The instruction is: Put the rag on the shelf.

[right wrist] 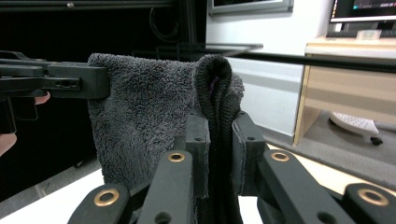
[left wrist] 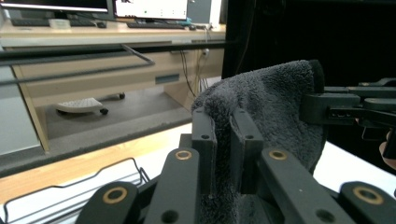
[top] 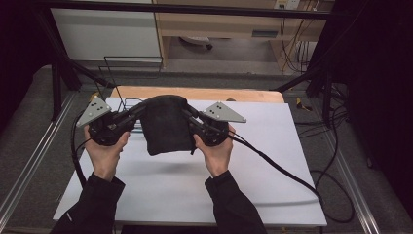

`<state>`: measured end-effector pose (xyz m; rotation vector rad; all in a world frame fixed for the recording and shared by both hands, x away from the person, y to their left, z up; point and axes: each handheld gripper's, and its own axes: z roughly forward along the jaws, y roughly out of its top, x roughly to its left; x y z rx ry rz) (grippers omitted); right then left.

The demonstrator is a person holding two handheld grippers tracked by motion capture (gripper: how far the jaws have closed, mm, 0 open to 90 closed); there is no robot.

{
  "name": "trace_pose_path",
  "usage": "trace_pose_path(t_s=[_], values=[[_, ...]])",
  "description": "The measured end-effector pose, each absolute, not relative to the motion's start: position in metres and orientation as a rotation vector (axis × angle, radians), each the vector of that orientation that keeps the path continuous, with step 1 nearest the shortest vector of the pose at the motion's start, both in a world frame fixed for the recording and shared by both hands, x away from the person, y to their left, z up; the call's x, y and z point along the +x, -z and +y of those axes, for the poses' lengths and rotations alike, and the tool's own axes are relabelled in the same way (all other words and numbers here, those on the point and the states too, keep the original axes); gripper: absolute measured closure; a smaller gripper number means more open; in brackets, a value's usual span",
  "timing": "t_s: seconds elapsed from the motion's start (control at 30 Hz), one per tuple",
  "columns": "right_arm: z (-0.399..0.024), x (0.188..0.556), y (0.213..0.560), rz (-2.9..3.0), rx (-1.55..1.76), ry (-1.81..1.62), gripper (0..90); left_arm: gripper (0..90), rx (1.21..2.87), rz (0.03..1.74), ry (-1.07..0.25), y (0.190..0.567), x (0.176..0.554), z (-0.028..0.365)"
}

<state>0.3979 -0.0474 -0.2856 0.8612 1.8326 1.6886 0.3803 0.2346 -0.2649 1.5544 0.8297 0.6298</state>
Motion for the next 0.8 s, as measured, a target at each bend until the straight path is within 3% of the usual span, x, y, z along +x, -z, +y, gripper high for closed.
trace_pose_path(t_s=[0.8], values=[[-0.005,0.416,0.238,1.719,0.794,-1.747,80.0,81.9,1.426,0.837,-0.719,0.217,0.391,0.269]])
